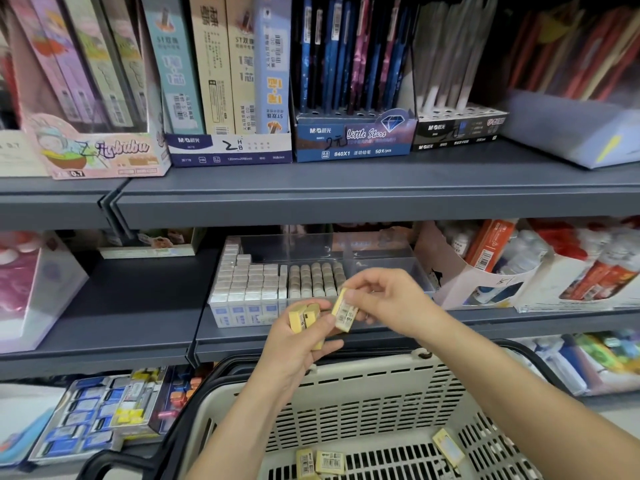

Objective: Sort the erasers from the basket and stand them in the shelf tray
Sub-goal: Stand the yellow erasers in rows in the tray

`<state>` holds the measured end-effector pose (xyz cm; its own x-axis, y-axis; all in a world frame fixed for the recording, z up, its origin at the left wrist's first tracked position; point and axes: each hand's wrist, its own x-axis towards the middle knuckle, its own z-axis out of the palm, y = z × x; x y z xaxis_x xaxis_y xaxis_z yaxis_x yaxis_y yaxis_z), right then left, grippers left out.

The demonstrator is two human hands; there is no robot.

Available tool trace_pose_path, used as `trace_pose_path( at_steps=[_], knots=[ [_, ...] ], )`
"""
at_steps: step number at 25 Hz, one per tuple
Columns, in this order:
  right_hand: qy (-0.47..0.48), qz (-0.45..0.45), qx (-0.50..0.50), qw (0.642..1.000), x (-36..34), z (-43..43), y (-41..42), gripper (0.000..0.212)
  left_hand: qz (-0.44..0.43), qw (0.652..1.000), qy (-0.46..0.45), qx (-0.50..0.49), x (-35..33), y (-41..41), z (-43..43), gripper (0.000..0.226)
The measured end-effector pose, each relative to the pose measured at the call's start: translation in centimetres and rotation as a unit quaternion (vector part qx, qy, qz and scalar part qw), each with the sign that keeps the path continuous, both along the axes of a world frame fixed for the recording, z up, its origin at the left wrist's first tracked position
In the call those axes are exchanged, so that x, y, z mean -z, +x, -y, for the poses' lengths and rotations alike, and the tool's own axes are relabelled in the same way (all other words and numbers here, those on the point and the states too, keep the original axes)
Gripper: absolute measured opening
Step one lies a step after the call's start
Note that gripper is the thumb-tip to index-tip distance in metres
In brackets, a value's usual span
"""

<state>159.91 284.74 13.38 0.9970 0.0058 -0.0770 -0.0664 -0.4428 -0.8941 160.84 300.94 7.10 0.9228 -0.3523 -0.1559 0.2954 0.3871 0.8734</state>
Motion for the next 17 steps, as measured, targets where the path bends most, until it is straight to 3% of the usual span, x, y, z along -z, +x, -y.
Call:
trace_pose_path(
  at_steps=[4, 13, 15, 17],
  knots=[
    [0.060, -0.022, -0.001, 0.998, -0.6, 1.0, -0.7, 0.013, 0.010, 0.999, 0.032, 0.000, 0.0, -0.2, 0.1, 0.022],
    [0.069, -0.032, -0.015, 0.997, -1.1, 1.2, -1.2, 0.013, 0.017, 0.999, 0.031, -0.018, 0.0, -0.4, 0.1, 0.020],
    [0.044, 0.010, 0.032, 0.998, -1.8, 2.7, -0.3, 0.015, 0.022, 0.999, 0.031, -0.016, 0.0, -0.4, 0.0, 0.029],
    [-0.078, 0.062, 0.117, 0.988, -2.6, 5.3, 1.6, 0.019, 0.022, 0.999, 0.037, -0.026, 0.1, -0.3, -0.1, 0.032]
  ],
)
